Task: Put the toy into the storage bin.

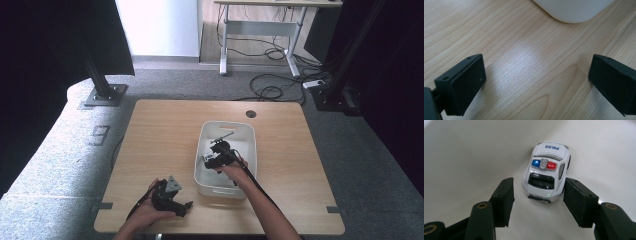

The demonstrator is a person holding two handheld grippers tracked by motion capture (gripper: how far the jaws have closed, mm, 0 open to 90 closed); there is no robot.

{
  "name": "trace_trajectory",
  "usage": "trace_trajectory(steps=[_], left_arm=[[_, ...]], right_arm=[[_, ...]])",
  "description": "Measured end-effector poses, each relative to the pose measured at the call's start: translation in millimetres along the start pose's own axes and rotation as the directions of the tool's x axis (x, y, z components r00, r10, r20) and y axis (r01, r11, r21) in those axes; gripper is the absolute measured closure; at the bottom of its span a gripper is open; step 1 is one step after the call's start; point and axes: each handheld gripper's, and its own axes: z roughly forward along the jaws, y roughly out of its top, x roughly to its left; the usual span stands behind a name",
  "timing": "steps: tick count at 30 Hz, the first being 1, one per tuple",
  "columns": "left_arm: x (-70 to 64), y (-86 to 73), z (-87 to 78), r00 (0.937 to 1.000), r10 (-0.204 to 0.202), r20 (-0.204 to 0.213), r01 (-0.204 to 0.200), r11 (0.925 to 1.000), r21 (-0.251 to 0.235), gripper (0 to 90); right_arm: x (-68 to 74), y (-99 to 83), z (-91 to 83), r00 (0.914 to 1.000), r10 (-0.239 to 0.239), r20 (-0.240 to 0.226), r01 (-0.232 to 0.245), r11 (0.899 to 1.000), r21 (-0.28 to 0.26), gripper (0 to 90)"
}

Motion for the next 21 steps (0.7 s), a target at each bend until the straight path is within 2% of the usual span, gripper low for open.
trace_trajectory(steps=[1, 3, 13, 21], left_arm=[[0.0, 0.0, 0.0, 1.0, 0.0, 0.0, 0.0, 1.0, 0.0, 1.6], [0.1, 0.0, -0.1, 1.0, 0.002, -0.001, -0.002, 1.0, 0.0, 1.6], [0.1, 0.1, 0.0, 1.0, 0.001, 0.001, -0.001, 1.0, 0.0, 1.6], [0.1, 0.3, 0.3, 1.0, 0.002, 0.0, -0.002, 1.0, 0.001, 1.3]], right_arm=[[0.9, -0.2, -1.1, 0.9997, 0.002, -0.024, -0.002, 1.0, -0.006, 44.0], [1.5, -0.1, -2.7, 0.9993, -0.007, -0.036, 0.007, 1.0, -0.014, 44.4], [-0.7, -2.2, -0.2, 0.9983, -0.008, -0.058, 0.01, 1.0, 0.023, 44.4], [-1.8, -1.4, 1.5, 0.9976, 0.01, -0.069, -0.009, 1.0, 0.012, 44.7]])
